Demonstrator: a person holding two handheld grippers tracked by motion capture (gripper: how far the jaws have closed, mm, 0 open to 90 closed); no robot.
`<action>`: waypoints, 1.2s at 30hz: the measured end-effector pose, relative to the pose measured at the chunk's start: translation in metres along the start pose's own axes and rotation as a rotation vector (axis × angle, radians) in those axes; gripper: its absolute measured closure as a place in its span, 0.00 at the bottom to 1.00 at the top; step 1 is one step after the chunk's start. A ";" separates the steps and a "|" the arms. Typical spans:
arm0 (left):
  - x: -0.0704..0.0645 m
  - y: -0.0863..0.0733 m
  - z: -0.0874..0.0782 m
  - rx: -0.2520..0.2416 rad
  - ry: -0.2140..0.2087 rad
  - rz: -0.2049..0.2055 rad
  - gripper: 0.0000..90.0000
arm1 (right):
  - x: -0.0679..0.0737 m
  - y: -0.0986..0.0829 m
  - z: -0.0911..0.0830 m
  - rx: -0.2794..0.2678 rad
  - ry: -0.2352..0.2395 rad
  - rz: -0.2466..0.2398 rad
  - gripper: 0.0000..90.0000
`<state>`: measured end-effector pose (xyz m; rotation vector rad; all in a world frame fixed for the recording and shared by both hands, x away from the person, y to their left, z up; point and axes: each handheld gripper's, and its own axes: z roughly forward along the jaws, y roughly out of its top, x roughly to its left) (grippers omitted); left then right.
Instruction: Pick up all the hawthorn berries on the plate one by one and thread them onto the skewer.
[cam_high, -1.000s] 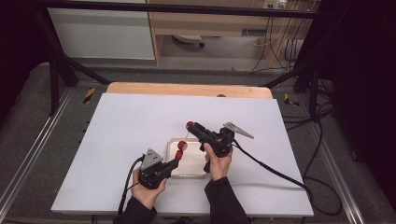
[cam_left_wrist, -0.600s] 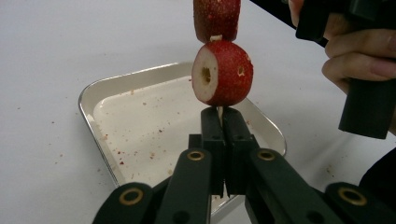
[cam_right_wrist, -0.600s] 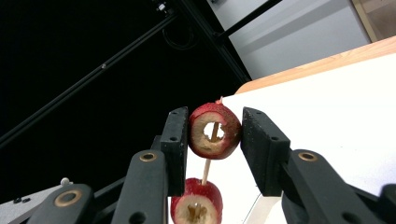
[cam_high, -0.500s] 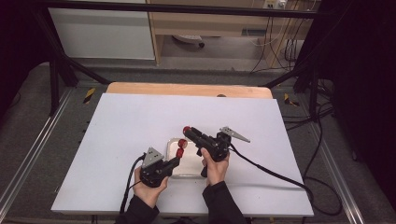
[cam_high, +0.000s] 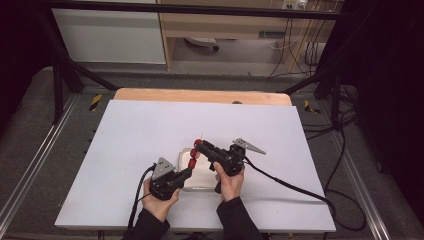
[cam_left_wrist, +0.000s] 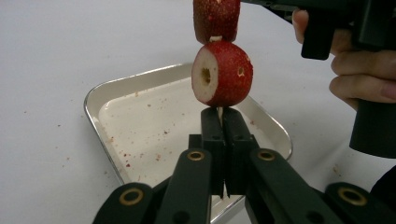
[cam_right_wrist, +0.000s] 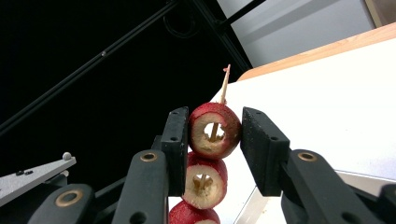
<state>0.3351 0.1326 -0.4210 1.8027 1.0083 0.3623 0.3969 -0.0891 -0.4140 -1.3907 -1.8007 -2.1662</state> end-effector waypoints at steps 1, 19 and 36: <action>0.001 -0.001 0.000 -0.001 0.000 0.002 0.99 | 0.001 -0.001 0.000 0.001 0.000 0.004 0.70; 0.010 -0.008 -0.001 0.026 -0.005 0.026 0.99 | -0.013 0.008 -0.024 0.140 -0.086 -0.109 0.34; 0.022 -0.010 -0.006 0.092 -0.023 0.074 0.99 | -0.042 0.013 -0.068 0.446 -0.211 -0.362 0.06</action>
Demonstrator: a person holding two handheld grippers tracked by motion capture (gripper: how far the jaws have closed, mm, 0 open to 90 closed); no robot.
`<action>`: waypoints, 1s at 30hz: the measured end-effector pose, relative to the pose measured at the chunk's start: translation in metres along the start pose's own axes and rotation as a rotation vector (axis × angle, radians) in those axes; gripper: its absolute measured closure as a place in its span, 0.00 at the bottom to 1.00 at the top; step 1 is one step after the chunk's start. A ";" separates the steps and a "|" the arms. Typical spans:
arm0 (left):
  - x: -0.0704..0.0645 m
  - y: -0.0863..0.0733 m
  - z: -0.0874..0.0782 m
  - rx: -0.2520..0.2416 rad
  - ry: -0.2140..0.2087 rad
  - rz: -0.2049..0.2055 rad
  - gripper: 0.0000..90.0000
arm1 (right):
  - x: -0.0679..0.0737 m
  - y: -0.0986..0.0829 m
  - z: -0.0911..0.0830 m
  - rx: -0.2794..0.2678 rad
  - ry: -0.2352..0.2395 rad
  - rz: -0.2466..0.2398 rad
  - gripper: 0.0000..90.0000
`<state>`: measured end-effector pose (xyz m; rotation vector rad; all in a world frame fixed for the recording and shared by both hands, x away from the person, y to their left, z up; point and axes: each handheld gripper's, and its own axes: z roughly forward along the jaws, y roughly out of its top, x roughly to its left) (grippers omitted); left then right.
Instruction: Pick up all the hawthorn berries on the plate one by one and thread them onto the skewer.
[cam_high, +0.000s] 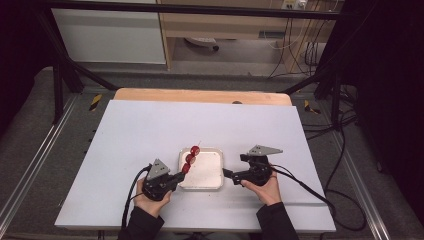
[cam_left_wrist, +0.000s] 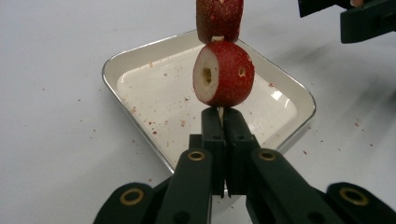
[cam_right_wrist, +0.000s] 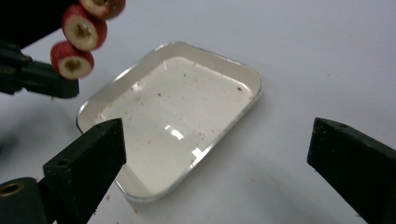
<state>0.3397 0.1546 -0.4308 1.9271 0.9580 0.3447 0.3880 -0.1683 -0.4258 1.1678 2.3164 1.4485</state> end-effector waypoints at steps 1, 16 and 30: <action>0.000 0.000 0.000 0.003 -0.003 0.002 0.99 | -0.002 -0.002 -0.002 0.014 -0.003 -0.006 0.05; 0.010 0.012 -0.009 0.065 -0.007 0.040 0.99 | -0.031 -0.036 -0.033 0.119 -0.074 -0.057 0.01; 0.013 0.049 -0.004 0.164 0.008 0.094 0.99 | -0.048 -0.056 -0.057 0.100 -0.116 -0.044 0.01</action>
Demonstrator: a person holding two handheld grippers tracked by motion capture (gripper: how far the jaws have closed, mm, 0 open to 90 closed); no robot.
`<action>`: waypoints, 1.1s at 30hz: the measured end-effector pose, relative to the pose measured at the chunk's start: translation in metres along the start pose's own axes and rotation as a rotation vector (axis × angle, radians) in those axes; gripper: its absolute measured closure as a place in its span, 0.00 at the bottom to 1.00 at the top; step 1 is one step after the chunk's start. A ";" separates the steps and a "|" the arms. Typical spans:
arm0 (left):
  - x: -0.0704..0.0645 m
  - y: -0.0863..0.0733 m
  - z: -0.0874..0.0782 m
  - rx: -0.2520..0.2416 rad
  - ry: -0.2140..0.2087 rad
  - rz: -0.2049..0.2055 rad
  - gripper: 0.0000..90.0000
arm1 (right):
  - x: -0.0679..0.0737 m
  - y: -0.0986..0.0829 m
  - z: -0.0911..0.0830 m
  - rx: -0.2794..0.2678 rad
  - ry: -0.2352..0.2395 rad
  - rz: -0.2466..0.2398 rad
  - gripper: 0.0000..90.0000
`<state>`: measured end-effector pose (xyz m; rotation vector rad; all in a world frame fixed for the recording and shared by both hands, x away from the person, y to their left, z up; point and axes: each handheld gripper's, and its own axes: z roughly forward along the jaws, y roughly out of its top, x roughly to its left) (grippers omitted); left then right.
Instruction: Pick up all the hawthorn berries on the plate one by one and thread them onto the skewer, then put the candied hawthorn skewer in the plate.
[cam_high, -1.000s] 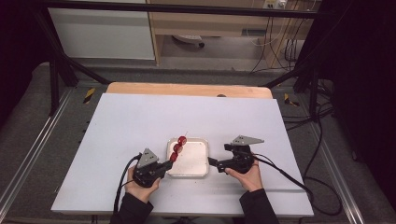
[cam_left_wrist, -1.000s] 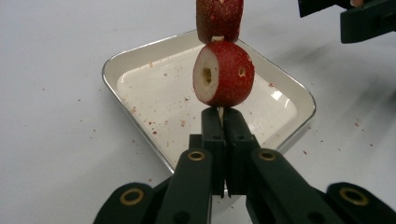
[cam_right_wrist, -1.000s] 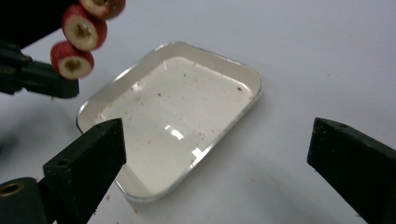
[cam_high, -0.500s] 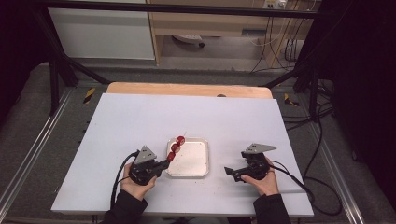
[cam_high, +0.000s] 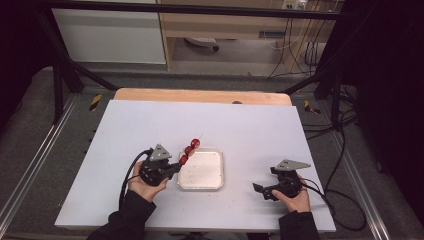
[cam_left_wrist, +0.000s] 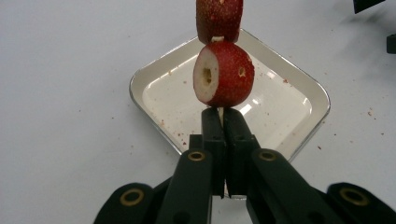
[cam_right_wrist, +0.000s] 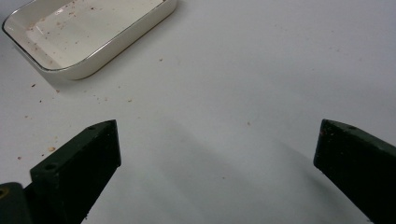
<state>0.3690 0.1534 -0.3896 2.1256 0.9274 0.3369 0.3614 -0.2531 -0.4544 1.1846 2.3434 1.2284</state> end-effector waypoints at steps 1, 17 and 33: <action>-0.001 0.002 0.002 0.006 -0.002 0.003 0.98 | 0.000 0.000 -0.001 0.001 -0.001 0.004 0.01; -0.007 0.012 0.039 0.136 -0.020 -0.003 0.98 | 0.000 -0.002 0.000 0.021 0.009 -0.011 0.02; -0.013 0.004 0.057 0.284 0.003 -0.011 0.98 | 0.001 -0.002 -0.002 0.004 0.020 0.000 0.02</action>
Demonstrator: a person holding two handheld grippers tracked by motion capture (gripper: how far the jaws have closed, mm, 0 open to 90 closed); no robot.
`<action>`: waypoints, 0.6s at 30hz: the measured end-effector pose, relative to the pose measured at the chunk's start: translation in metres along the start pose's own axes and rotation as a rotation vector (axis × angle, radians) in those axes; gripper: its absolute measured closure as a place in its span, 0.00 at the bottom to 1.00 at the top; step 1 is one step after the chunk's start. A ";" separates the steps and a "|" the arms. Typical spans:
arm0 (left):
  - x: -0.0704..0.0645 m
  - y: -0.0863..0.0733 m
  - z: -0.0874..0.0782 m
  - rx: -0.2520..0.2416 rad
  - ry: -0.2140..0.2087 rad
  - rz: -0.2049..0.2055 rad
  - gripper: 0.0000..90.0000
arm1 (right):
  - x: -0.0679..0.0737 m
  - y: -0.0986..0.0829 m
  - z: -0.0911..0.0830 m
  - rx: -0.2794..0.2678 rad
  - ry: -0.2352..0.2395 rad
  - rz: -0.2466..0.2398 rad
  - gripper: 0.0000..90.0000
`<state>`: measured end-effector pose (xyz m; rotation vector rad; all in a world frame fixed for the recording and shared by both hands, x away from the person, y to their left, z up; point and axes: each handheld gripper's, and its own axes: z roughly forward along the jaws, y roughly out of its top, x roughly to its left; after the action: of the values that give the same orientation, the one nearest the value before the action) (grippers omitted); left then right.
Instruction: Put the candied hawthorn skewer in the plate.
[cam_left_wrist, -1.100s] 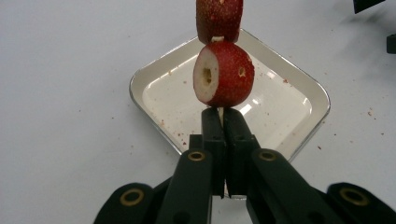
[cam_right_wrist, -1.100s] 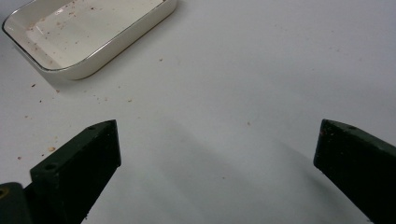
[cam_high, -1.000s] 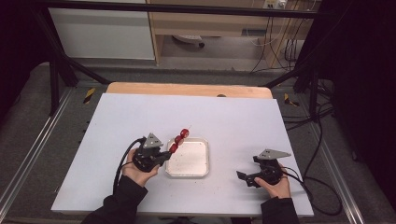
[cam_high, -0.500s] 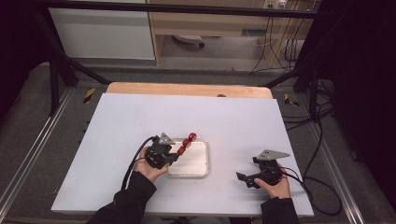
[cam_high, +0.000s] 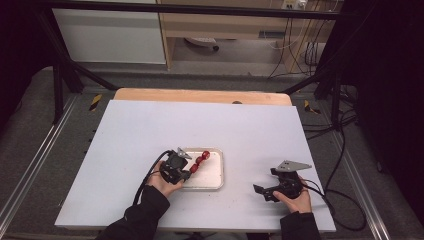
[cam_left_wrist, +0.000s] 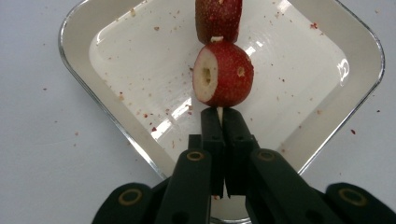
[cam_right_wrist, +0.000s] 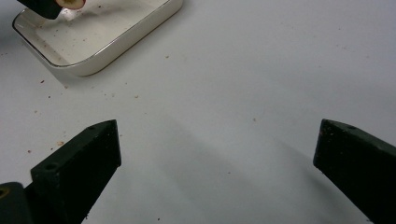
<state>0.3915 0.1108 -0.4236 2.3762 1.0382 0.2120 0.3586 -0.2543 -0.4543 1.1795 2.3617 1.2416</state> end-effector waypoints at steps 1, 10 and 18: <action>-0.001 0.000 0.001 0.003 0.001 0.002 0.98 | 0.000 0.000 0.000 -0.002 0.002 0.001 0.02; -0.007 0.002 0.006 0.017 0.020 0.012 0.98 | 0.000 0.000 0.000 0.000 -0.002 -0.003 0.02; -0.006 -0.001 0.004 -0.003 0.011 0.042 0.97 | 0.000 0.000 0.000 0.000 -0.004 0.000 0.02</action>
<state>0.3880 0.1049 -0.4272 2.3982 0.9930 0.2421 0.3587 -0.2541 -0.4545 1.1802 2.3591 1.2379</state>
